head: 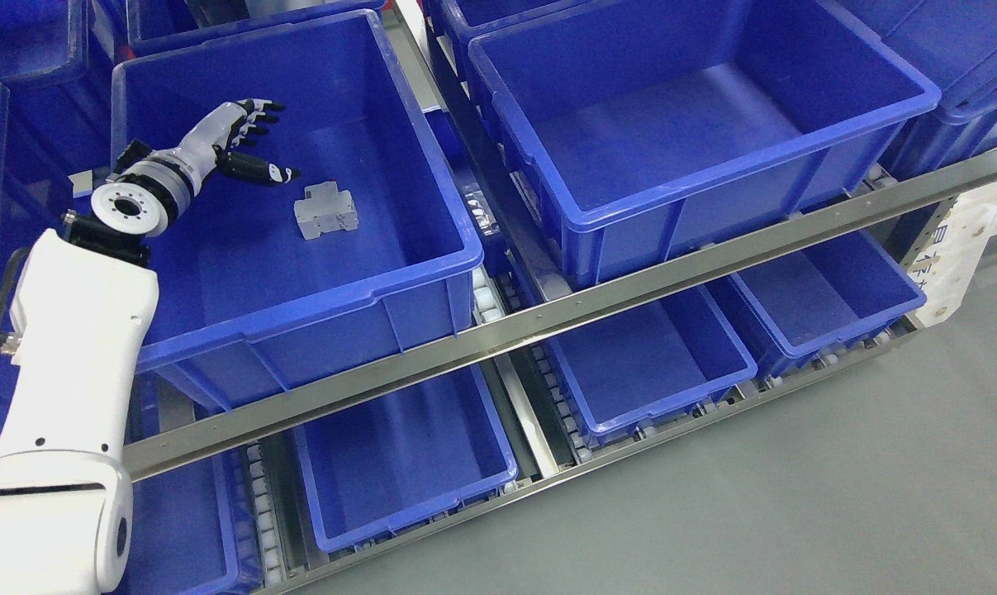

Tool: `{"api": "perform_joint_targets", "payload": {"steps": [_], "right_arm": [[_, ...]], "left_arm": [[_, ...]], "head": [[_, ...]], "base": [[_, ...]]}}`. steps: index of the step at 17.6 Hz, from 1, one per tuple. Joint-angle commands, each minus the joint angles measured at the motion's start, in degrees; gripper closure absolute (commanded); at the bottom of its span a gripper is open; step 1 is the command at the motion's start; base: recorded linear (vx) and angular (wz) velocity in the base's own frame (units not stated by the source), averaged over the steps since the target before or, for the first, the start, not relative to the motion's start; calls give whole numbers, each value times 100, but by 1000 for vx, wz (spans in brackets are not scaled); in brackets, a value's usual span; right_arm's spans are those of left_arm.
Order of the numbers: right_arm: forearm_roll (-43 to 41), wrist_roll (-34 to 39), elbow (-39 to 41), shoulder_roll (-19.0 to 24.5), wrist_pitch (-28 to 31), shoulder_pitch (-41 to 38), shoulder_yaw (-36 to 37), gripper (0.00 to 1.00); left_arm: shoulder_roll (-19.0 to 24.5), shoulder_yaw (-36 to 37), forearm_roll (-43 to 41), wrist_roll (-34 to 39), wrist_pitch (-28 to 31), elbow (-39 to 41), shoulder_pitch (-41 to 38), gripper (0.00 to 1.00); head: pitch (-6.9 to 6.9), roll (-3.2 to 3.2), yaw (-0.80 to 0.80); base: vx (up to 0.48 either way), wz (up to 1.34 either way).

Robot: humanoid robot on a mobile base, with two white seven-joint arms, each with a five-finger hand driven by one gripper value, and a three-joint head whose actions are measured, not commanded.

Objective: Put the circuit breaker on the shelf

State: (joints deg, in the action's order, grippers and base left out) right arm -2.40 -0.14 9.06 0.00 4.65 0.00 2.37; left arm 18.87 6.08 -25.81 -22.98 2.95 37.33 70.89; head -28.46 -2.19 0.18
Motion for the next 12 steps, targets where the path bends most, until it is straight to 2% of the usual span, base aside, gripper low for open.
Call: {"api": "perform_joint_targets", "payload": {"steps": [1,4,6,10,12], "right_arm": [[2,-4,-1,-100,-193,-88,0,0],[2,-4,-1,-100,-193,-88,0,0],[2,-4,-1,-100,-193,-88,0,0],[-6,-4,-1,-100,-193,-88,0,0],[2,-4,8,-100,-193,-88,0,0]], "left_arm": [[-662,-2413,137,363,13,441,126,1],[-1279,-3356,233,1371,-31,818,30,0],[-1631,-3482,392,1962,-224,1230,-224,0],[-1787,-3420,445,1947,-207,2513,-804,0],[-1787,-3298,445,1650,-198,2962,-1129,0]], "head": [[0,0,0],[0,0,0],[0,0,0],[0,0,0],[0,0,0]], "base": [[0,0],[0,0],[0,0],[0,3],[0,1]]}}
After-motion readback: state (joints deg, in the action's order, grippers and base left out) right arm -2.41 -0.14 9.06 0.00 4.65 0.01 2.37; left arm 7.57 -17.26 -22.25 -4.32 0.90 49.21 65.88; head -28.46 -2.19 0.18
